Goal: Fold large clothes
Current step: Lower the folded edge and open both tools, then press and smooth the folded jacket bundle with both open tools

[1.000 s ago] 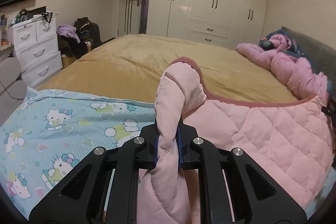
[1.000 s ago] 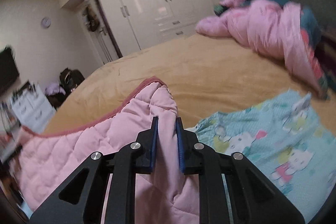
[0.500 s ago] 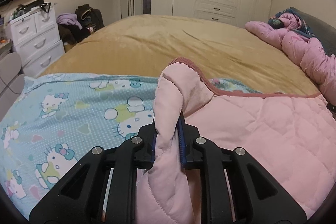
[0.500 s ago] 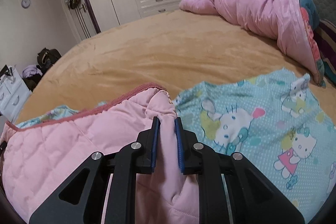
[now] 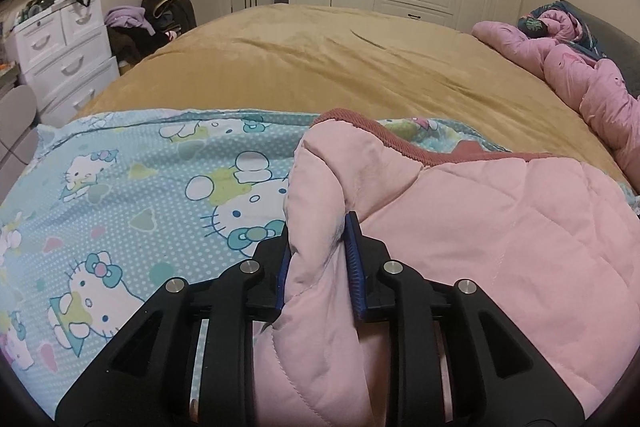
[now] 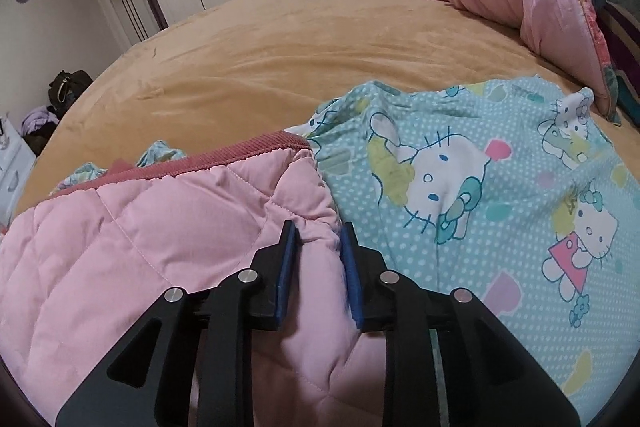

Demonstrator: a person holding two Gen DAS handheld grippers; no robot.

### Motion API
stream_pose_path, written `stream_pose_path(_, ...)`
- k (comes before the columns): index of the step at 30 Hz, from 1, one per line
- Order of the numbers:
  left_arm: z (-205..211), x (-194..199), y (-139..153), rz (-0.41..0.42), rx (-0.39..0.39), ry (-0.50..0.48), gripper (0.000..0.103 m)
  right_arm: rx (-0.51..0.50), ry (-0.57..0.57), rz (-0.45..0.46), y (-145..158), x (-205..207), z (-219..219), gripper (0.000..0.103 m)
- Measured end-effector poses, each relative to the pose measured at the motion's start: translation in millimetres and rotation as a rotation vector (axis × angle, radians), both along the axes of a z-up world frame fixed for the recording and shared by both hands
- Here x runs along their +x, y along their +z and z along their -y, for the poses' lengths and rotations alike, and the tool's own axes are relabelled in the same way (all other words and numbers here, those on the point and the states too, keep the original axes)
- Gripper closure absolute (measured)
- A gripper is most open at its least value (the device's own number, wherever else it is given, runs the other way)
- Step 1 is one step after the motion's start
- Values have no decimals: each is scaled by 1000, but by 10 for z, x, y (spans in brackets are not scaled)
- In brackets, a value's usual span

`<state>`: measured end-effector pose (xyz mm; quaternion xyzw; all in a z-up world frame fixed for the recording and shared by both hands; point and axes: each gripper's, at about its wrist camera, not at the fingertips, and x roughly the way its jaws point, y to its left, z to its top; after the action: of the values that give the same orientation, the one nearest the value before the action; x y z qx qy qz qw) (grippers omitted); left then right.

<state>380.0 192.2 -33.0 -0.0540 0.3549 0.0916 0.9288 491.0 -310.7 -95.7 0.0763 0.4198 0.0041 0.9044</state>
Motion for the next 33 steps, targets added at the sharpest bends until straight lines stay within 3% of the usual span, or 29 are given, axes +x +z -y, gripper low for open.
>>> stream_pose_path(4, 54, -41, 49, -2, 36, 13, 78, -28, -21, 10, 35, -94, 7, 71)
stream_pose_path(5, 67, -48, 57, -6, 41, 13, 77, -26, -38, 6, 46, -113, 38, 62)
stream_pose_path(6, 79, -65, 72, -7, 47, 13, 76, -31, -64, 8, 63, -139, 71, 47)
stream_pose_path(7, 84, -91, 93, -2, 50, 16, 70, -47, -98, 21, 93, -204, 103, 36)
stream_pose_path(8, 83, -126, 118, 6, 49, 19, 62, -50, -120, 41, 122, -276, 133, 19)
stream_pose_path(9, 81, -152, 136, 14, 47, 21, 57, -38, -124, 55, 137, -328, 157, 13)
stream_pose_path(11, 83, -214, 183, 29, 54, 32, 39, -5, -117, 68, 155, -436, 208, 12)
stream_pose_path(13, 78, -282, 234, 41, 45, 40, 36, 16, -110, 71, 169, -536, 237, 11)
stream_pose_path(17, 89, -418, 334, 62, 39, 54, 11, 31, -80, 92, 244, -731, 247, 11)
stream_pose_path(22, 99, -605, 502, 95, 45, 72, 9, 55, -66, 157, 448, -1082, 291, 11)
stream_pose_path(24, 103, -681, 556, 105, 42, 75, 9, 69, -56, 200, 566, -1265, 308, 7)
stream_pose_path(33, 234, -995, 715, 134, 28, 71, 9, 10, 74, 290, 946, -1769, 176, 5)
